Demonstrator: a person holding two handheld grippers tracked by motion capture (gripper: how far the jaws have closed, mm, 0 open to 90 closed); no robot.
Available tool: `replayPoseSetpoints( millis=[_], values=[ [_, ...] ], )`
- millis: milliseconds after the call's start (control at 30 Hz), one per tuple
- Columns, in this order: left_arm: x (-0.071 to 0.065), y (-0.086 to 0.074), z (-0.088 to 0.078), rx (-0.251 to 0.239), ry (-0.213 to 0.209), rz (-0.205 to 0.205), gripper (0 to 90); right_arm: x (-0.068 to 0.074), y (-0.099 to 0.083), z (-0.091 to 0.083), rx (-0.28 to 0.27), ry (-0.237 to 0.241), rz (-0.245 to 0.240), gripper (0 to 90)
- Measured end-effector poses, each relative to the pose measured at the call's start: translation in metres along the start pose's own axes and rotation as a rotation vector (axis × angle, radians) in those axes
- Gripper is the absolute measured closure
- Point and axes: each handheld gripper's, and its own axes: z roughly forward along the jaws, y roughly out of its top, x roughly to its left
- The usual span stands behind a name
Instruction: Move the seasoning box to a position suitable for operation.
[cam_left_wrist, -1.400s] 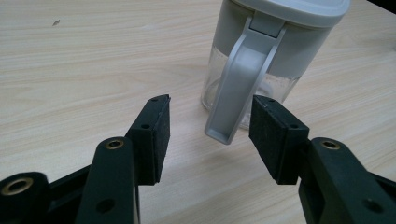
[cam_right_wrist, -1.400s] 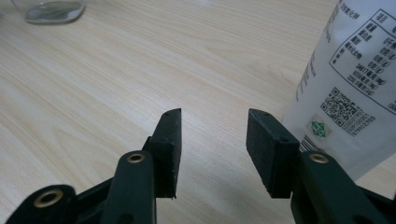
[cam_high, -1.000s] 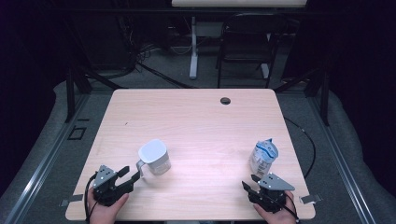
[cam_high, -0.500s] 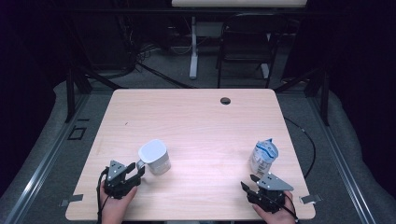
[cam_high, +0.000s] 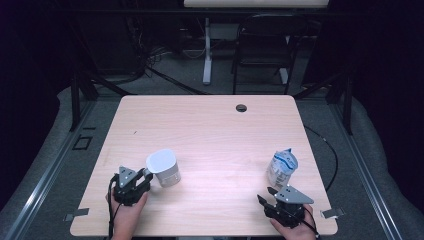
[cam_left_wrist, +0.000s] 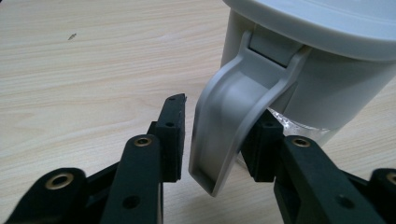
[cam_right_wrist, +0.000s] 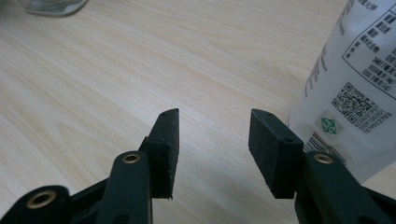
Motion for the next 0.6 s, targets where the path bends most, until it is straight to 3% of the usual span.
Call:
replayPoseSetpoints(
  millis=[400,600],
  values=[
    [-0.0003,0.0026,-0.0015,0.018,-0.004,0.041,70.0,0.0019,-0.0003,0.0006,0.002,0.004,-0.009,53.3],
    [0.0007,0.0028,-0.0011,0.017,-0.008,0.042,70.5,0.0016,-0.0003,0.0,0.002,0.004,-0.012,53.3]
  ],
)
